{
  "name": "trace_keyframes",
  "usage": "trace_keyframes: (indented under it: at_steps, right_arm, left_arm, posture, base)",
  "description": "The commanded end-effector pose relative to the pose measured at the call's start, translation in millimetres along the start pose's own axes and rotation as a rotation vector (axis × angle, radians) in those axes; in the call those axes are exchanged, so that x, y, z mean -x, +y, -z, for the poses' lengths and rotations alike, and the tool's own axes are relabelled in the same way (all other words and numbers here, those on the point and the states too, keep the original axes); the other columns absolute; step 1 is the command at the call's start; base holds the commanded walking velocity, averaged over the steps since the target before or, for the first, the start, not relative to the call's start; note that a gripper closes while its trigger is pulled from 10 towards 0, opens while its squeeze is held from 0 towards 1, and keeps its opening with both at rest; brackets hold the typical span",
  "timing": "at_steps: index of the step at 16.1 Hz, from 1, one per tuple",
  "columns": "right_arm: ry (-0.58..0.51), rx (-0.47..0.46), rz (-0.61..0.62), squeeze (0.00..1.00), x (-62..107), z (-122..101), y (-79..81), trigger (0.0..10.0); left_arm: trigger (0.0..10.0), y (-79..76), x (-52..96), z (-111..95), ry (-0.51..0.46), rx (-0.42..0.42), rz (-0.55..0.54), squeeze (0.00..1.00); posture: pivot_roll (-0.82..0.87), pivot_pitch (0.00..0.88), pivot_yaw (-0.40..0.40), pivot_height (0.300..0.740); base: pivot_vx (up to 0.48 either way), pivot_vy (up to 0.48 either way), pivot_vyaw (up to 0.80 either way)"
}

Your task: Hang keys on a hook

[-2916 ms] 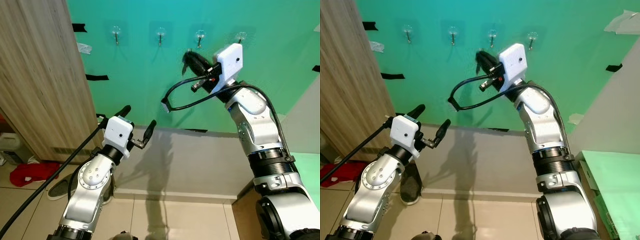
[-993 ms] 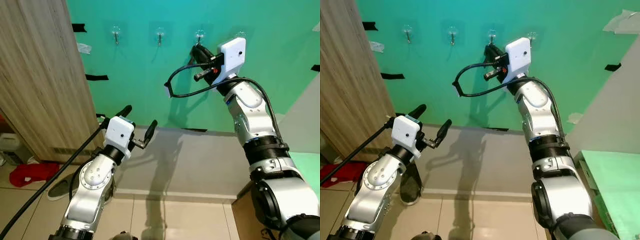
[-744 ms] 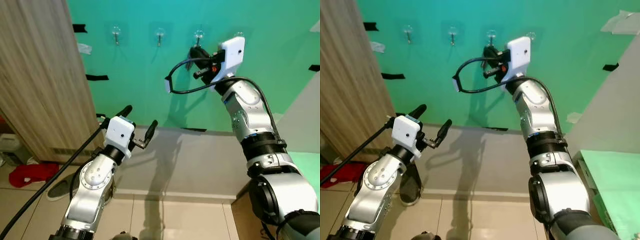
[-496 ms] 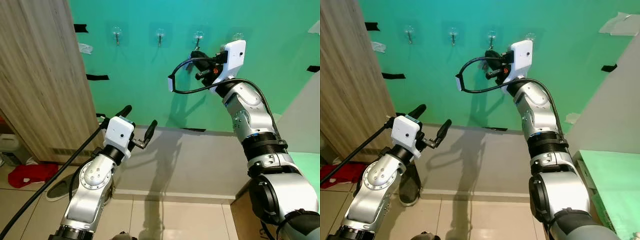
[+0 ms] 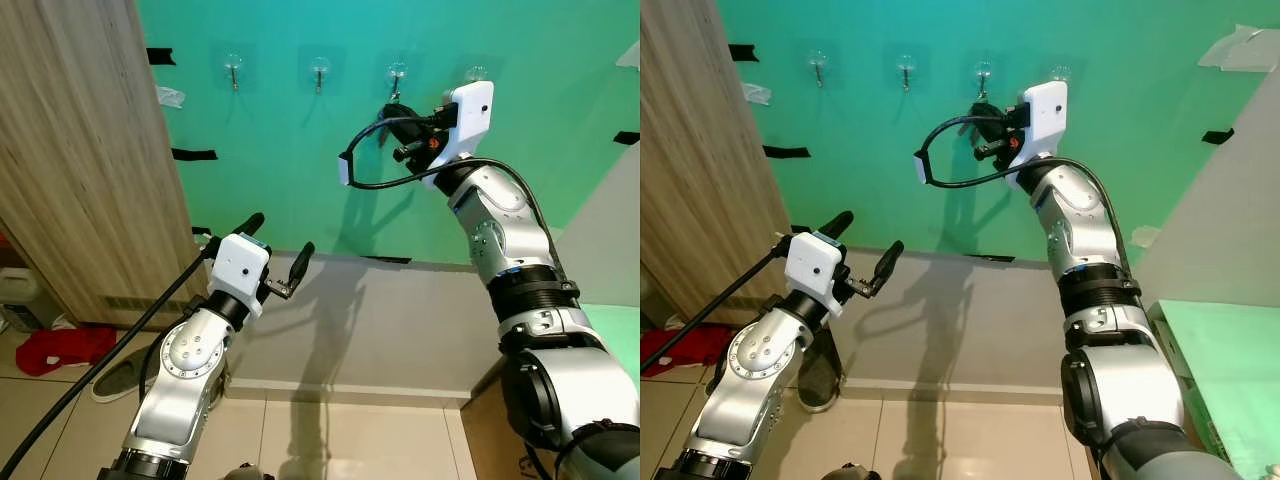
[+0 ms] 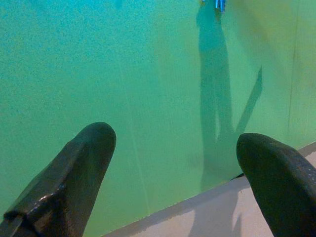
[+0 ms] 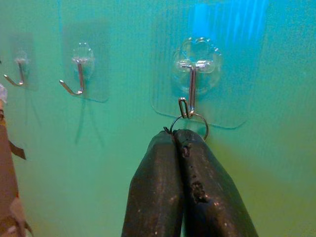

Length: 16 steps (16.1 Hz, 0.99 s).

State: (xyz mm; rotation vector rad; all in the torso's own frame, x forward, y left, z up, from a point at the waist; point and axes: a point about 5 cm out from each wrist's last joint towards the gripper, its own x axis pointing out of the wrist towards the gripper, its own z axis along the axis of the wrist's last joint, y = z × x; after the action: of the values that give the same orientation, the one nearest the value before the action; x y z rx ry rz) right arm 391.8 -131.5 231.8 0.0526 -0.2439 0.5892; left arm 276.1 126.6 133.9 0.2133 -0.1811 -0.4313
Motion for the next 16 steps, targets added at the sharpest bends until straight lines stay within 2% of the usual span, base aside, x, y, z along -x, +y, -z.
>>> trace_keyframes:
  at_steps: [1, 2, 6, 8, 9, 10, 13, 16]
  right_arm:
    - [0.07, 0.009, 0.054, 0.0, 9.3, 13.3, -9.0, 0.0]
    - [0.099, 0.049, 0.074, 0.0, 12.6, 18.0, -11.8, 0.0]
    - [0.073, 0.082, 0.089, 0.0, 13.8, 16.5, -11.3, 0.0]
    - [0.069, 0.129, 0.138, 0.0, 13.2, 15.0, -14.0, 0.0]
    - [0.059, 0.151, 0.21, 0.46, 14.2, 12.4, -19.6, 9.5]
    - [0.041, 0.149, 0.2, 1.0, 14.1, 10.6, -18.8, 10.0]
    - [0.016, 0.149, 0.225, 1.0, 17.1, 9.0, -21.5, 10.0]
    - [-0.009, 0.218, 0.263, 1.0, 22.0, 5.1, -24.6, 10.0]
  left_arm:
    - [10.0, -1.6, -5.0, -4.5, -0.016, -0.015, 0.013, 0.0]
    - [10.0, -1.8, -4.5, -4.1, -0.014, -0.015, 0.011, 0.0]
    - [10.0, -2.5, -3.1, -3.8, -0.014, -0.012, 0.009, 0.0]
    - [10.0, -2.4, -2.3, -3.6, -0.013, -0.011, 0.009, 0.0]
    - [10.0, -2.3, -1.8, -3.3, -0.012, -0.011, 0.009, 0.0]
    - [10.0, -2.4, -1.6, -3.2, -0.012, -0.01, 0.009, 0.0]
    - [10.0, -2.5, -1.2, -3.1, -0.011, -0.009, 0.007, 0.0]
    - [10.0, -2.7, -0.8, -2.8, -0.009, -0.009, 0.005, 0.0]
  posture:
    - [0.13, 0.0, -0.05, 0.74]
    - [0.13, 0.0, -0.051, 0.74]
    - [0.12, 0.0, -0.051, 0.74]
    - [0.12, 0.0, -0.051, 0.74]
    - [0.12, 0.0, -0.051, 0.74]
    - [0.12, 0.0, -0.052, 0.74]
    - [0.12, 0.0, -0.053, 0.74]
    - [0.12, 0.0, -0.055, 0.74]
  base:
    - [0.0, 0.0, 0.0]
    - [0.0, 0.0, 0.0]
    - [0.0, 0.0, 0.0]
    - [0.0, 0.0, 0.0]
    - [0.0, 0.0, 0.0]
    - [0.0, 0.0, 0.0]
    - [0.0, 0.0, 0.0]
    - [0.0, 0.0, 0.0]
